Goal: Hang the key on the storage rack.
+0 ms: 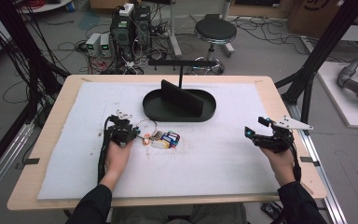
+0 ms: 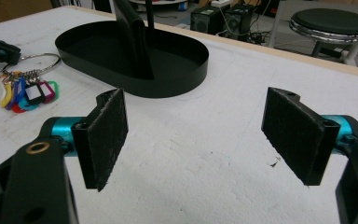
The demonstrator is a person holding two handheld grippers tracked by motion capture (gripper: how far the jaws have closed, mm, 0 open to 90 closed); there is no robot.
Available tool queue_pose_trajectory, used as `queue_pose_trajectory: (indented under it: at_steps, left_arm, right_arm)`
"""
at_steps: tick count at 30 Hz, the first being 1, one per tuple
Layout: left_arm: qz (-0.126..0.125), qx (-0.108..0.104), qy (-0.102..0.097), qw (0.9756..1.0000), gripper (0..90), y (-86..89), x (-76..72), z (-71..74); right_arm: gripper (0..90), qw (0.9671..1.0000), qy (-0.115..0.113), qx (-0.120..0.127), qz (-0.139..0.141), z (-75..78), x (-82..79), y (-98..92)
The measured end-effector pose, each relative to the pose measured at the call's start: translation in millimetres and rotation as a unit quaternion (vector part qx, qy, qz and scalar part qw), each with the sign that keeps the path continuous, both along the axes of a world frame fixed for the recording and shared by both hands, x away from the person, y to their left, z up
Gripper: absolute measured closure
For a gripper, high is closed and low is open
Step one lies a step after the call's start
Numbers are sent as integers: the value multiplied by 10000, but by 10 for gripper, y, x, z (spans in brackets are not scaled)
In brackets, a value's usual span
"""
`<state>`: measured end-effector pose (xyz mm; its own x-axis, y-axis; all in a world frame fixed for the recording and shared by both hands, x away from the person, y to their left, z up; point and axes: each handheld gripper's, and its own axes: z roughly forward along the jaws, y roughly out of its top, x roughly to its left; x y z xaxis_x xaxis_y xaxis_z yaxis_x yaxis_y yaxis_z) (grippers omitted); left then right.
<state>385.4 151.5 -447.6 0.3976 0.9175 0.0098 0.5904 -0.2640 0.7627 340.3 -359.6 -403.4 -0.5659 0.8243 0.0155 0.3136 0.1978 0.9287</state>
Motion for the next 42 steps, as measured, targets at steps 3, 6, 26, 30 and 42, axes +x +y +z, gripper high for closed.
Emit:
queue_pose_trajectory:
  at_steps: [3, 6, 26, 30, 42]
  left_arm:
    - [-144, 83, -100, 9998, 823, -24, -30, 2]
    - [-441, -420, -71, 9981, 898, 26, -49, 11]
    - [-460, -193, -3, 9988, 844, -87, -150, 28]
    - [-867, -272, 111, 9958, 898, -161, -193, 7]
    - [-277, -31, -322, 9991, 618, -98, -5, 28]
  right_arm:
    - [229, 10000, 2, -6, 16, 1, 1, 8]
    - [231, 10000, -6, -2, 35, 2, -4, 13]
    - [235, 10000, -46, 4, 64, 6, -4, 11]
    - [235, 10000, -12, -2, 91, 2, 1, 26]
    - [237, 10000, -6, 7, 82, -5, 4, 14]
